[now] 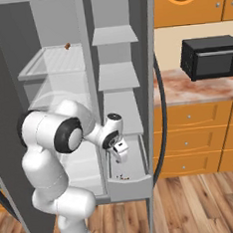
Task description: Take the garlic and potato from the fridge shelf and place them in the freezer drawer to begin freezing them.
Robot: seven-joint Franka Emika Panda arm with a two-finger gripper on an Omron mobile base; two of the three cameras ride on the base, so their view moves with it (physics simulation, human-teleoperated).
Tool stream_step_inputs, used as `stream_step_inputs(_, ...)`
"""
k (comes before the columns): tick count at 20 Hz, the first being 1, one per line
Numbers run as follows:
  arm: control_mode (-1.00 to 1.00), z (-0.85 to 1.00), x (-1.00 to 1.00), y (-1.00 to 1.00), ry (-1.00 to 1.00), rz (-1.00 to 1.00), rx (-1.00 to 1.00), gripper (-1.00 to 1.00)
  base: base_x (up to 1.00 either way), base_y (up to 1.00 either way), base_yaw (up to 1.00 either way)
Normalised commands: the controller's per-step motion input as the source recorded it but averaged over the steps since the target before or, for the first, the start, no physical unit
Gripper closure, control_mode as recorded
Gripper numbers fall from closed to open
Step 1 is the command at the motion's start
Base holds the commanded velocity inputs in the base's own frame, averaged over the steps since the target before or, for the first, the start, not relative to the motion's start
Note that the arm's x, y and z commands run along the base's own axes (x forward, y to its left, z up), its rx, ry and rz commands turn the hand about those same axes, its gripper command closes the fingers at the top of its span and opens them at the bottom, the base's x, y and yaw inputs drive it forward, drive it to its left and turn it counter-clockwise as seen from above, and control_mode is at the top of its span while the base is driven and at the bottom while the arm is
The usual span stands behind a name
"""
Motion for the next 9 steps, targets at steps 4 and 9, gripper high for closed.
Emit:
stream_step_inputs(4,-1.00,0.55,-0.62,0.00,0.00,0.00,0.00,-1.00,0.00,0.00,0.00)
stream_step_inputs(9,-1.00,0.74,-0.50,0.00,0.00,0.00,0.00,-1.00,0.00,0.00,0.00)
